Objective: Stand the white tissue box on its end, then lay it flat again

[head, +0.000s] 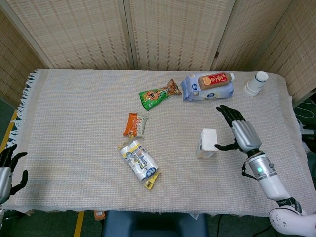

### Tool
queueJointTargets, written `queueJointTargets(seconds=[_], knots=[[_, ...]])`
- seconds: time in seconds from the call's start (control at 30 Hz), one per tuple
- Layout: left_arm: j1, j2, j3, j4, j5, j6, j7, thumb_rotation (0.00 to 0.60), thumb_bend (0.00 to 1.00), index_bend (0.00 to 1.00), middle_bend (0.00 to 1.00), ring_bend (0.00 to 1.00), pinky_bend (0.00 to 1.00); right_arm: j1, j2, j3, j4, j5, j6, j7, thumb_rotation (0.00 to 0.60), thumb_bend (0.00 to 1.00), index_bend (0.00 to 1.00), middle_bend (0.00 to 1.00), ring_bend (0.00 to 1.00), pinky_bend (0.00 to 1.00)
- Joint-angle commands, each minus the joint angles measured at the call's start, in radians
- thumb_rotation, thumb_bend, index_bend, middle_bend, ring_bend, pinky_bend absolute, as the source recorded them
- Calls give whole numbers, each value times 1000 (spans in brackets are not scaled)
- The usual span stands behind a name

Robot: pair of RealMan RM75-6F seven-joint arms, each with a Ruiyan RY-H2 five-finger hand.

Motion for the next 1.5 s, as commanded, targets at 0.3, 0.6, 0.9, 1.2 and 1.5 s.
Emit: queueJointTargets(seconds=[0.3, 0.6, 0.9, 1.2, 1.5], knots=[[2, 5, -6, 2, -5, 6, -12, 600, 489, 240, 0, 0, 120, 291, 171, 59, -342, 697, -122, -545, 600, 0, 0, 0, 0, 0], [2, 3, -5, 1, -6, 4, -7, 600, 489, 240, 0, 0, 119, 360, 154, 12, -254, 831, -184, -581, 600, 0, 0, 0, 0, 0], [1, 3, -8, 2, -15, -1, -4, 600, 489, 240, 0, 0, 119, 395, 82, -23, -154, 888, -222, -585, 600, 0, 0, 0, 0, 0], [3, 5, -11, 3, -18, 1, -13, 600, 489, 240, 0, 0, 119, 425, 42, -46, -106, 915, -238, -586, 600, 0, 0, 0, 0, 0], [4, 4, -11, 6, -16, 4, -17, 600, 489, 240, 0, 0, 119, 429, -7, -54, -67, 892, -207, -572, 600, 0, 110, 142, 109, 0]])
